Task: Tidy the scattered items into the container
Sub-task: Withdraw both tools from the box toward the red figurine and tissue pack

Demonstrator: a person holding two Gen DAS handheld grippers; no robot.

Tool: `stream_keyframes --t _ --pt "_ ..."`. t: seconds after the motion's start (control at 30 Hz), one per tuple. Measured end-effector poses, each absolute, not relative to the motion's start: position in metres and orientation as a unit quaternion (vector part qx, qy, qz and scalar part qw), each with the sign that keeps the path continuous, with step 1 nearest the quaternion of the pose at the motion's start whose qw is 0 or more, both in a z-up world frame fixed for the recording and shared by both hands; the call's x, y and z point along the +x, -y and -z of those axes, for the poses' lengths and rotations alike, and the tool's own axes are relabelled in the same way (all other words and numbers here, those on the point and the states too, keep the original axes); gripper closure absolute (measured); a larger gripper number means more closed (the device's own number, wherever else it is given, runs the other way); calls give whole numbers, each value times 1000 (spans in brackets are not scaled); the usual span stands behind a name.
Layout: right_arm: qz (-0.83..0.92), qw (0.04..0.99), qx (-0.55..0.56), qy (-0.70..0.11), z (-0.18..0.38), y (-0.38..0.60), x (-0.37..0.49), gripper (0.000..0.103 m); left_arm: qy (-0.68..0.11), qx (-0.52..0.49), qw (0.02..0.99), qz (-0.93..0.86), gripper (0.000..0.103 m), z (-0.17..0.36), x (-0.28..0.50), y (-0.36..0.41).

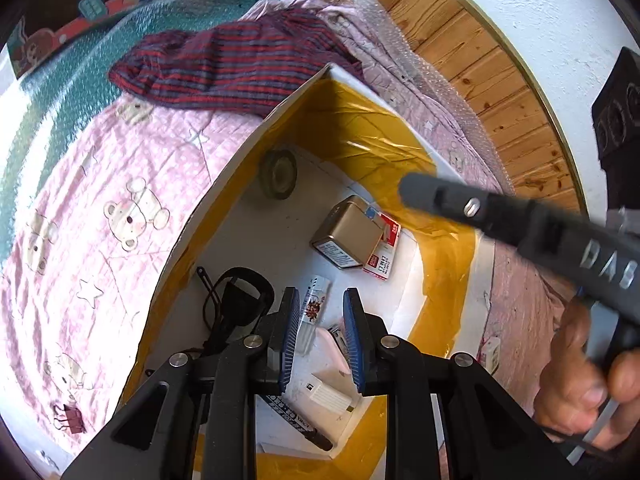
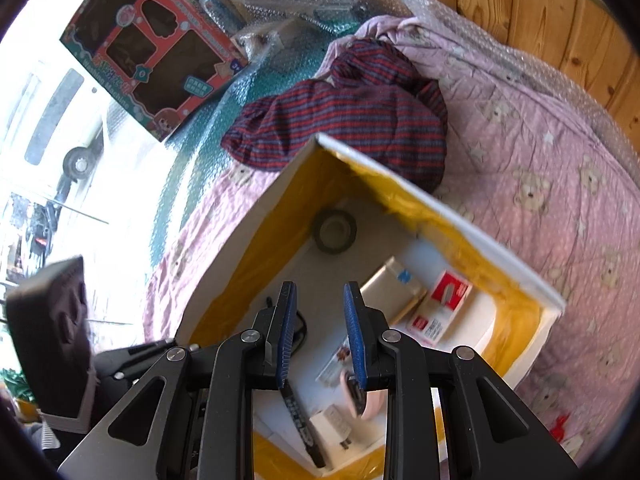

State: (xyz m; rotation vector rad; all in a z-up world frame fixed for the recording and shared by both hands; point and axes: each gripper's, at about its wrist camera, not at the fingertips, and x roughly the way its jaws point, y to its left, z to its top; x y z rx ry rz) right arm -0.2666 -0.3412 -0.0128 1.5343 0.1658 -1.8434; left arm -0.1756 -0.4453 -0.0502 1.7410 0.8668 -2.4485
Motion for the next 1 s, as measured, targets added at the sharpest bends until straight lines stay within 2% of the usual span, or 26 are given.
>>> stream_keyframes --t 0.37,1.0 --pt "727 354 587 -42 -3 309 -233 77 -224 535 10 815 79 14 -160 428" --pt "764 322 555 65 -43 215 -159 75 -165 499 -21 850 78 -43 -105 379"
